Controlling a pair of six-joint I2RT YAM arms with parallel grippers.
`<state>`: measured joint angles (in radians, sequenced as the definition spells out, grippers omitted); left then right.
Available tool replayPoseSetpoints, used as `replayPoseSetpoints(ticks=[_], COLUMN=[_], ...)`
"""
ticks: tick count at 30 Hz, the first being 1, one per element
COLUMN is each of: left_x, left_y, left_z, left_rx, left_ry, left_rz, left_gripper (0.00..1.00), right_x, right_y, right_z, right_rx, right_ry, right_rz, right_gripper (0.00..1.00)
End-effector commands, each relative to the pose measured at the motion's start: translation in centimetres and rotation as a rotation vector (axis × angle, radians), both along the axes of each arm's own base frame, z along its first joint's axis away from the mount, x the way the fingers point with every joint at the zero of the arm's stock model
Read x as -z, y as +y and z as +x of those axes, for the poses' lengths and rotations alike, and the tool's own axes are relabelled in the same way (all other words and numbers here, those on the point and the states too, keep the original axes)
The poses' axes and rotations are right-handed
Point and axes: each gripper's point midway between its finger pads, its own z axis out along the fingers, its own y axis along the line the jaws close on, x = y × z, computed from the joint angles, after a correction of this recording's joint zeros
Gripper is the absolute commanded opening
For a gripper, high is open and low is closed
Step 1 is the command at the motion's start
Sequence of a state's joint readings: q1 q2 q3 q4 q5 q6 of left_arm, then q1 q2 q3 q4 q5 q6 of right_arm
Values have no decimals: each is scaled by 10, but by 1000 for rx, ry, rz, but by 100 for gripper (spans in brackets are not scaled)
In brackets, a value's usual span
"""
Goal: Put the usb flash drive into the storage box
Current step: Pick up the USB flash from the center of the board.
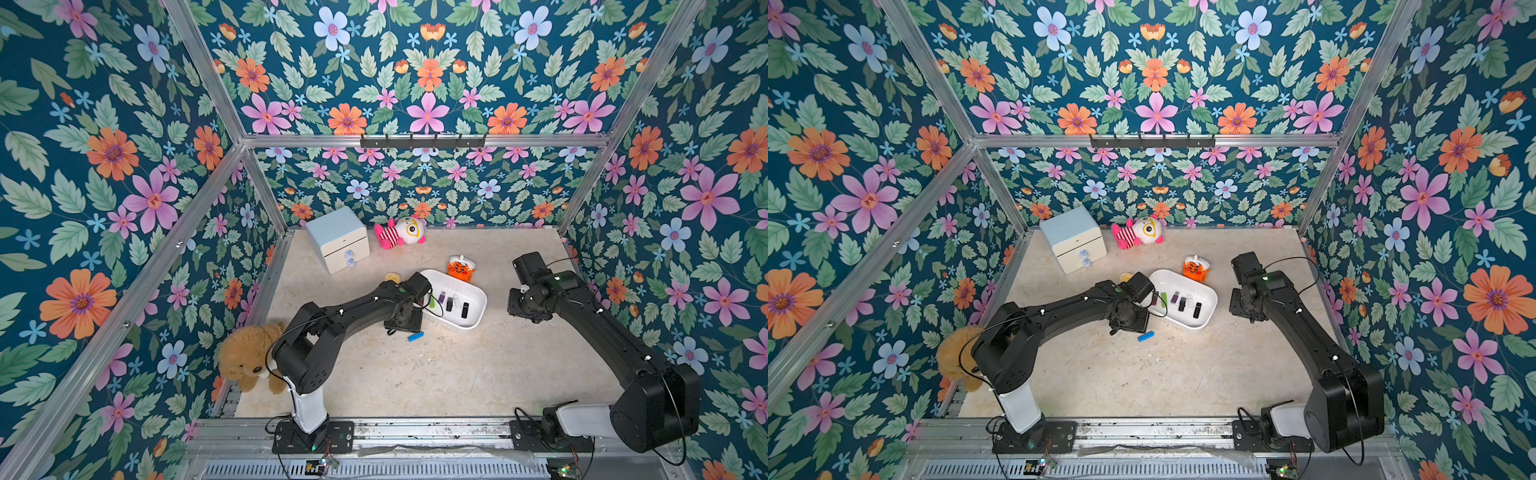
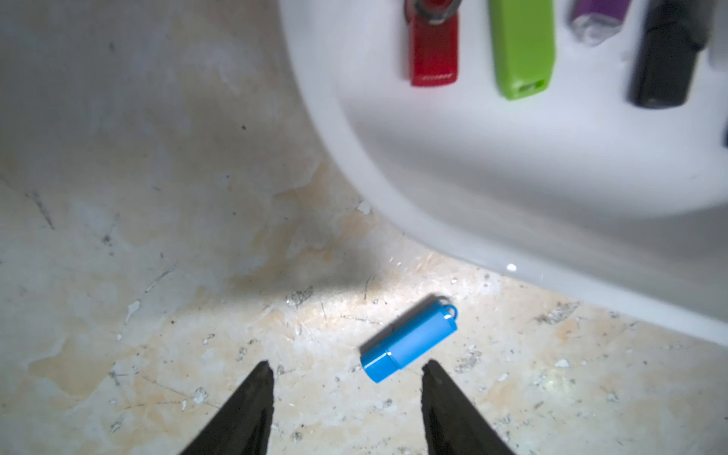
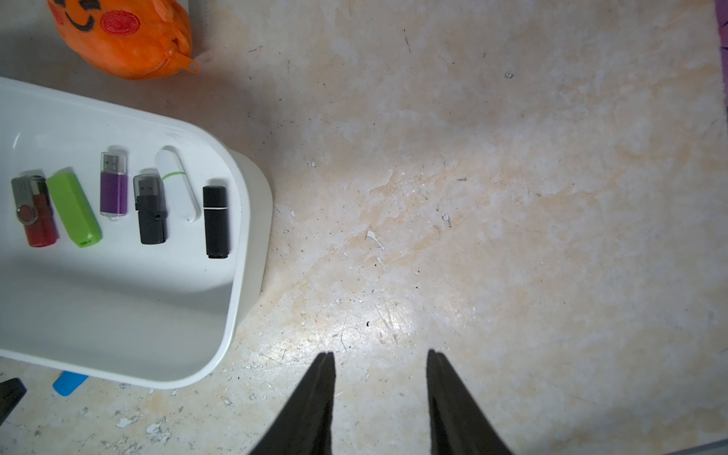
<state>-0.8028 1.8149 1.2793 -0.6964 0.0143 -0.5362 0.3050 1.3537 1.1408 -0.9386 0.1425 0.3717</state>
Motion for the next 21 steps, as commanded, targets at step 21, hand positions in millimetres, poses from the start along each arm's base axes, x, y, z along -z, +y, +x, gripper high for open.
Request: replayPoseSetpoints(ticks=[21], left_x=[39], left_y=[-8], left_z=[-28], left_rx=[159], left_ry=[99], left_rz=[114], left_gripper=[64], right_x=[-3], right_y=[-2], right_z=[-1], right_rx=[0], right_ry=[-2], right_rz=[-13], right_gripper=[42])
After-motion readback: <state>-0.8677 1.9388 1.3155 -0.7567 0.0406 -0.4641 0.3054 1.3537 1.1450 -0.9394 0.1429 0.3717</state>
